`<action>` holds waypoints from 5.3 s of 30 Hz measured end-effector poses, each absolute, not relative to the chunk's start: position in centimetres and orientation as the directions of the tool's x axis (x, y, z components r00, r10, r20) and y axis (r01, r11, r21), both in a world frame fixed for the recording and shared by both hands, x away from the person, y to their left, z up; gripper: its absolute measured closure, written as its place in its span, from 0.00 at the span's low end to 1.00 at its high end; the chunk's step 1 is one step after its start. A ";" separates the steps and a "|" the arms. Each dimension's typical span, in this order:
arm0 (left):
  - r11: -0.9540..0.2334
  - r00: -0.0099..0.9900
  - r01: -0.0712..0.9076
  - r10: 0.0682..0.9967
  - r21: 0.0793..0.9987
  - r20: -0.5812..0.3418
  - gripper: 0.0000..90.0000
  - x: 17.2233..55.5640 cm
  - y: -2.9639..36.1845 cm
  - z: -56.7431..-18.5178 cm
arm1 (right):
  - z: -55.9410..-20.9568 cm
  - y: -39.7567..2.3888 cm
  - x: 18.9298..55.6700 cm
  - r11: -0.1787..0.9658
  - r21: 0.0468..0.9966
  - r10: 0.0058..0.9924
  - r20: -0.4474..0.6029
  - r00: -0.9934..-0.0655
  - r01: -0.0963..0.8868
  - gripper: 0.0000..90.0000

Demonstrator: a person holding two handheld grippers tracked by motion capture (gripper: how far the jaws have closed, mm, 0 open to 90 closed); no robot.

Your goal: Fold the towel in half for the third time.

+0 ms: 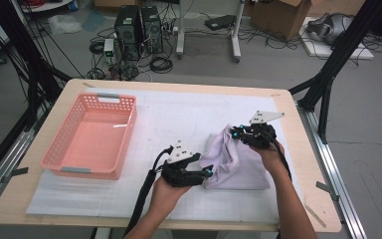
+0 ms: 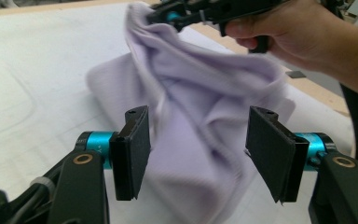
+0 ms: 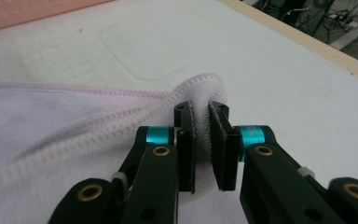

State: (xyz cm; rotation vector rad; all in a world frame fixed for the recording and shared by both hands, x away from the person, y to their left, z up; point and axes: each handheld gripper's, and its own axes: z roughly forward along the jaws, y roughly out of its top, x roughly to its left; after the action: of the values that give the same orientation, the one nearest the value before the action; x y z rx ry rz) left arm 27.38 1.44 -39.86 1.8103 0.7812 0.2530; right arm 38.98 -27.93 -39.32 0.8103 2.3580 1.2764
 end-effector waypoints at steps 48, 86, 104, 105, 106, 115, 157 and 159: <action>-0.156 0.713 0.367 0.680 0.917 -0.169 0.41 27.1 9.6 -43.7 | -42.8 -34.2 26.4 0.271 0.766 0.875 0.058 -0.481 0.584 0.93; -0.134 0.701 0.375 0.689 0.917 -0.186 0.41 27.0 10.3 -43.9 | -40.2 -27.4 28.8 0.333 0.791 0.776 0.080 -0.626 0.514 0.61; -0.141 0.697 0.385 0.692 0.912 -0.187 0.41 26.7 10.6 -44.1 | -41.4 -23.9 31.7 0.474 0.727 0.723 0.002 -0.691 0.497 0.99; -0.141 0.696 0.384 0.693 0.912 -0.186 0.41 26.7 10.6 -44.1 | -41.3 -24.1 31.6 0.468 0.733 0.723 0.004 -0.690 0.495 0.99; -0.141 0.697 0.384 0.693 0.913 -0.186 0.41 26.7 10.6 -44.1 | -41.2 -24.2 31.5 0.467 0.739 0.725 -0.004 -0.689 0.486 0.94; -0.143 0.699 0.385 0.691 0.912 -0.186 0.41 26.7 10.6 -44.2 | -42.1 -23.3 32.5 0.517 0.705 0.719 -0.048 -0.694 0.486 0.95; -0.143 0.702 0.373 0.690 0.917 -0.177 0.41 26.7 10.6 -44.1 | -39.9 -29.8 29.5 0.417 0.784 0.747 -0.008 -0.665 0.460 0.97; -0.142 0.701 0.373 0.691 0.917 -0.178 0.41 26.6 10.5 -44.1 | -40.1 -31.0 28.6 0.409 0.791 0.752 -0.009 -0.659 0.455 0.97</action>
State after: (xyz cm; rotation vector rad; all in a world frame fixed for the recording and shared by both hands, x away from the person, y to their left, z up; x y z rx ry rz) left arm 26.60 10.54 -44.08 1.7568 0.8496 0.3433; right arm 28.58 -30.97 -40.09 1.0387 2.3057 1.1258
